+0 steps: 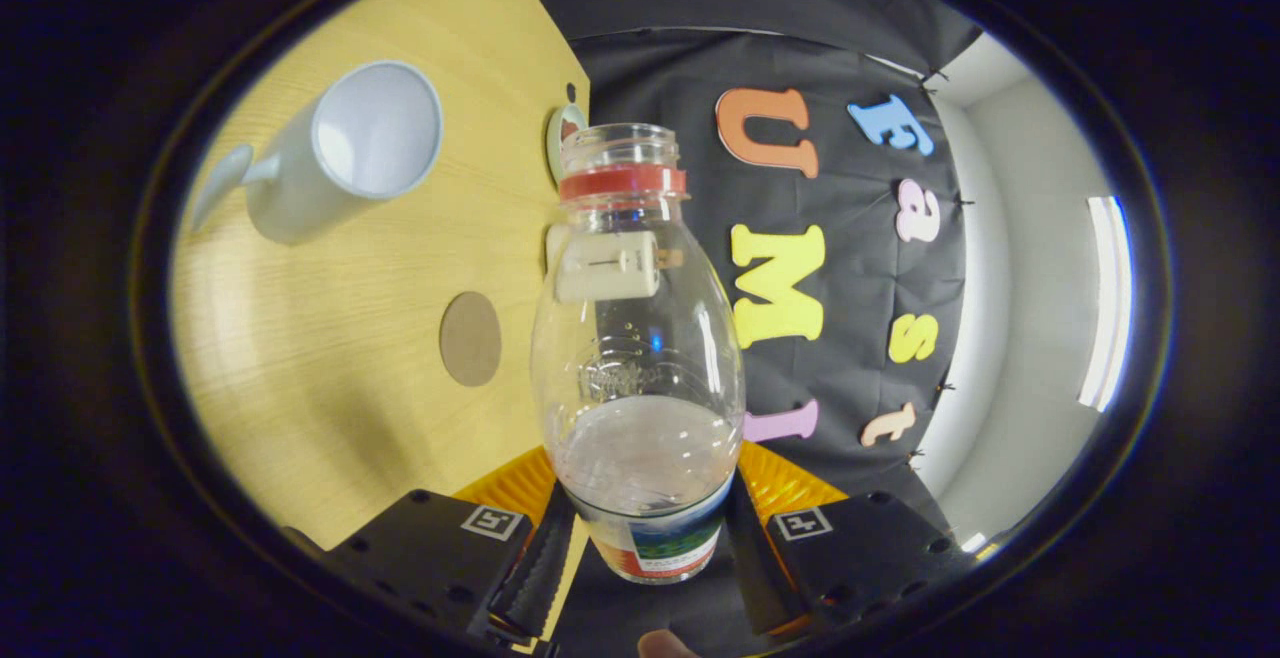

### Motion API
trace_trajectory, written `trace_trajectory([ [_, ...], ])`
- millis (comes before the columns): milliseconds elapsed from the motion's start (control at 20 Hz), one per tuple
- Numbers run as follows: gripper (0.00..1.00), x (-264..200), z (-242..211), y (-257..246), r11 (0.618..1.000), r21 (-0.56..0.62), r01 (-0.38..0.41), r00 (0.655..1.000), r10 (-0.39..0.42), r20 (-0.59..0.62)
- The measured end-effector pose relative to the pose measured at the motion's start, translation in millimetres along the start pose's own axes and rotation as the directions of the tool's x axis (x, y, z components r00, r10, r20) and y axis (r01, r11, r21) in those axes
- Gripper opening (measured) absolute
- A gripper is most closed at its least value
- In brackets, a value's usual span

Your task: Take the bottle from table, then pour the juice into the cup, finally place the bottle on the coaster

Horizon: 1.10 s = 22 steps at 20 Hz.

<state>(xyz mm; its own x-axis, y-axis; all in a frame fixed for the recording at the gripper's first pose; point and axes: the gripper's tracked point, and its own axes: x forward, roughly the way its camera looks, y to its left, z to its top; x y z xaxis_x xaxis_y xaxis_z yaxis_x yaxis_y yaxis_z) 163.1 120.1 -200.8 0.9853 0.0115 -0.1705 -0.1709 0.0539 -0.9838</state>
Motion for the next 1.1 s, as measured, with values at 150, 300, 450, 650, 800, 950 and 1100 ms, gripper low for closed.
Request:
trace_trajectory([
  [150, 0.76, -2, 5, -8, 0.996, -0.077, 0.044, 0.999, -0.043, 0.013],
  [300, 0.77, 1, 7, -7, 0.995, -0.091, 0.046, 0.999, -0.045, 0.017],
  [450, 0.76, 0, 10, -12, 0.992, -0.116, 0.058, 0.998, -0.057, 0.018],
  [650, 0.76, 1, 12, -14, 0.989, -0.132, 0.061, 0.998, -0.059, 0.022],
  [800, 0.76, 1, 14, -16, 0.989, -0.133, 0.063, 0.998, -0.06, 0.022],
  [950, 0.76, 0, 16, -20, 0.989, -0.127, 0.069, 0.997, -0.067, 0.022],
  [1100, 0.76, 1, 18, -21, 0.988, -0.138, 0.075, 0.997, -0.071, 0.027],
])
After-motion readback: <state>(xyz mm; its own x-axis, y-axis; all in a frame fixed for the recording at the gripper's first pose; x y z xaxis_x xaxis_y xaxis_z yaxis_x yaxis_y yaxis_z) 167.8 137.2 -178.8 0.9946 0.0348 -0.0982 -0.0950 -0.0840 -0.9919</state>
